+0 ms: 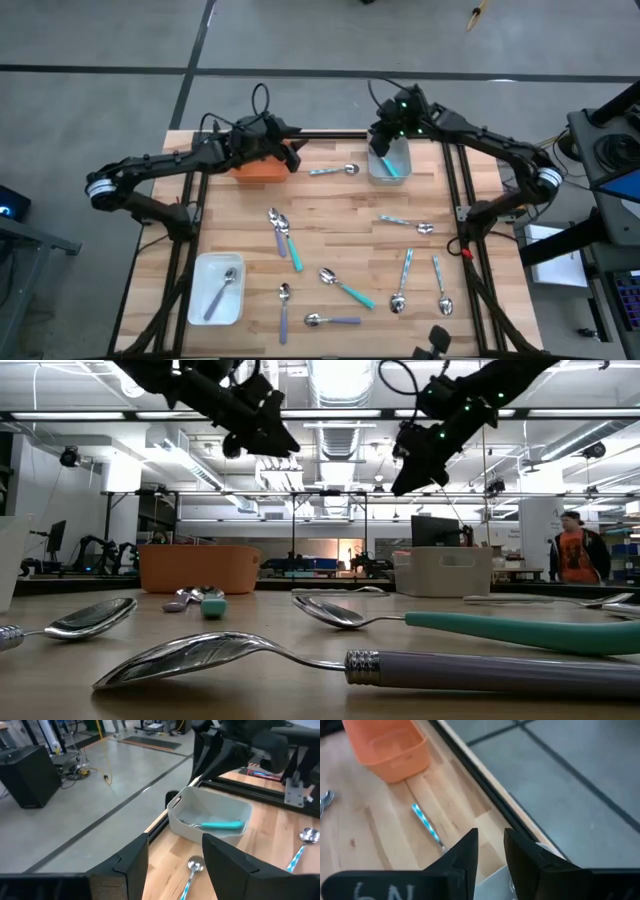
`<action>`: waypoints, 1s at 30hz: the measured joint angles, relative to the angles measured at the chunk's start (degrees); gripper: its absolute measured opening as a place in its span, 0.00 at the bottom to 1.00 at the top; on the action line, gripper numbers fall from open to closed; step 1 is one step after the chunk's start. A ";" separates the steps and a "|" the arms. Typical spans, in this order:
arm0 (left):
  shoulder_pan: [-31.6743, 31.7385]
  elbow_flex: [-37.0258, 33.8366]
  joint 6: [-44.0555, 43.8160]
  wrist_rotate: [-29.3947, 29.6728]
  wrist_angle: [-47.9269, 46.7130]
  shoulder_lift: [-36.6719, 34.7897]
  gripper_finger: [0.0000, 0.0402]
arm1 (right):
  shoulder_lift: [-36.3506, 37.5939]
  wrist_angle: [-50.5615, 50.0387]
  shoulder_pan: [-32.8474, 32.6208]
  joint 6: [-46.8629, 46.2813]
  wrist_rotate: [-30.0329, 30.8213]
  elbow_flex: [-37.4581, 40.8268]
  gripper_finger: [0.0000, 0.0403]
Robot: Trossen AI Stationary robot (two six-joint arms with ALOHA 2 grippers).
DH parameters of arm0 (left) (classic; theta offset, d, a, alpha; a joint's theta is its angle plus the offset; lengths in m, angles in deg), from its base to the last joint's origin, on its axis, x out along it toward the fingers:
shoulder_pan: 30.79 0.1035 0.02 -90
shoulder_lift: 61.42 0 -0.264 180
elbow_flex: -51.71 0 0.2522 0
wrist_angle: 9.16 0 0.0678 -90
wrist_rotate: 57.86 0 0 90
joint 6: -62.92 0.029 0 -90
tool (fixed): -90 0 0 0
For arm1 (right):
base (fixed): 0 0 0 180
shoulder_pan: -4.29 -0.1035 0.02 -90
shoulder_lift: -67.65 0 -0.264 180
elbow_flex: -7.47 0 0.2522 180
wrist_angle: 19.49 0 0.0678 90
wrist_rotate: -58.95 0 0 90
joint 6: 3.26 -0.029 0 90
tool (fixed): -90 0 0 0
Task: Sort silverware by color (type)
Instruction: Put the blue patterned spoon into the orange bin
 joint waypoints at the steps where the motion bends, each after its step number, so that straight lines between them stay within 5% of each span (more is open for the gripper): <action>1: 0.00 0.97 0.38 -0.01 -0.25 1.21 0.40 | 0.83 2.03 0.01 -0.63 0.00 1.46 0.20; 18: 0.30 23.14 14.01 -0.43 -16.53 32.88 0.36 | 7.31 8.93 0.00 -1.94 -0.02 11.01 0.19; 30: 0.78 30.24 15.46 -11.15 -17.48 44.88 0.36 | 7.29 8.64 0.00 -1.95 0.01 11.14 0.19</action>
